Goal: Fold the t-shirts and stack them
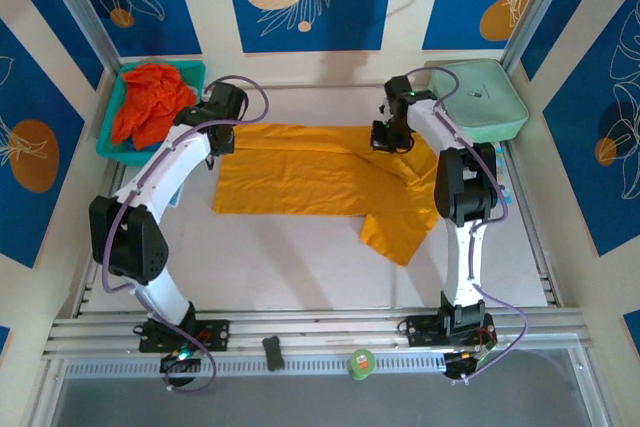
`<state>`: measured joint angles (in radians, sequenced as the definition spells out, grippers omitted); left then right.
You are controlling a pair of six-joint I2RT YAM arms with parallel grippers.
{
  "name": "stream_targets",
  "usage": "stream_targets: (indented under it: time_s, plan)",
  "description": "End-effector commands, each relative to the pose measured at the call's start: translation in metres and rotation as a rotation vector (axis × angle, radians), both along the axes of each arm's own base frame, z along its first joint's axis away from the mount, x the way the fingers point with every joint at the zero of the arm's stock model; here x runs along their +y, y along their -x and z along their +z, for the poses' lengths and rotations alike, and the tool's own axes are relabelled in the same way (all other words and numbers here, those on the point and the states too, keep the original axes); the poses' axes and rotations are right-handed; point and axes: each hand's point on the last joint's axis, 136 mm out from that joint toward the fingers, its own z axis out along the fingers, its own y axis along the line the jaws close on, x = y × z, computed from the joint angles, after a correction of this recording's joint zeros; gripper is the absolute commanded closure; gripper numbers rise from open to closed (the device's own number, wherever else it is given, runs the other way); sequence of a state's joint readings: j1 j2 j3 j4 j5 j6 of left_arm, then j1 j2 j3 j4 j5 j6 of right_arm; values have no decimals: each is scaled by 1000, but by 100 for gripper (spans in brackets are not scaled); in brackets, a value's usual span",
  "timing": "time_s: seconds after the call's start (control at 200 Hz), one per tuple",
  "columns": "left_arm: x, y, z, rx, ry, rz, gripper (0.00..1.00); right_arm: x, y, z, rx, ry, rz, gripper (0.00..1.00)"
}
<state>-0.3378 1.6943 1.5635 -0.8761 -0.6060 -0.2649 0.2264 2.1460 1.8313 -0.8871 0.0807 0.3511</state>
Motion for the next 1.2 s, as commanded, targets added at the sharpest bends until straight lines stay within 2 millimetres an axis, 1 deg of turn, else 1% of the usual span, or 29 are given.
stream_targets:
  time_s: [0.0,0.095,0.145,0.235,0.29,0.32,0.345,0.395,0.42,0.59,0.66,0.725,0.825,0.901,0.971,1.026,1.096,1.191]
  plan:
    - [-6,3,0,-13,28,-10,56,16,19,-1,10,33,-43,100]
    - [-10,3,-10,4,40,-21,56,27,36,-12,44,69,-60,100]
    - [-12,3,-14,14,44,-27,56,30,43,-16,62,94,-80,100]
    - [-14,2,-20,22,49,-36,56,32,53,-20,76,136,-106,92]
    - [-15,1,-21,25,51,-41,55,33,56,-19,76,155,-122,86]
    - [-15,1,-21,25,48,-43,55,33,57,-19,75,165,-127,84]
    - [-16,1,-20,24,48,-45,54,32,58,-18,73,177,-133,80]
    - [-16,1,-19,22,47,-47,54,31,58,-14,66,189,-143,78]
    - [-16,1,-19,21,46,-49,54,32,58,-12,62,187,-144,75]
    - [-12,6,-13,17,31,-41,51,37,57,7,21,164,-144,74]
    - [-8,15,-13,41,28,-20,51,33,58,15,2,168,-142,74]
    - [0,31,-16,86,27,28,52,26,61,24,-18,185,-136,75]
    - [5,64,-35,175,71,81,57,9,68,38,-52,207,-128,75]
    - [2,89,-60,242,177,115,64,-4,78,46,-79,208,-110,76]
    - [-4,110,-82,286,289,149,67,-13,86,52,-92,195,-100,77]
    - [-11,120,-97,302,373,175,68,-20,92,55,-99,182,-97,77]
    - [-14,126,-112,312,430,212,68,-24,100,58,-104,160,-88,77]
    - [-12,125,-126,318,444,270,68,-27,109,60,-111,131,-82,77]
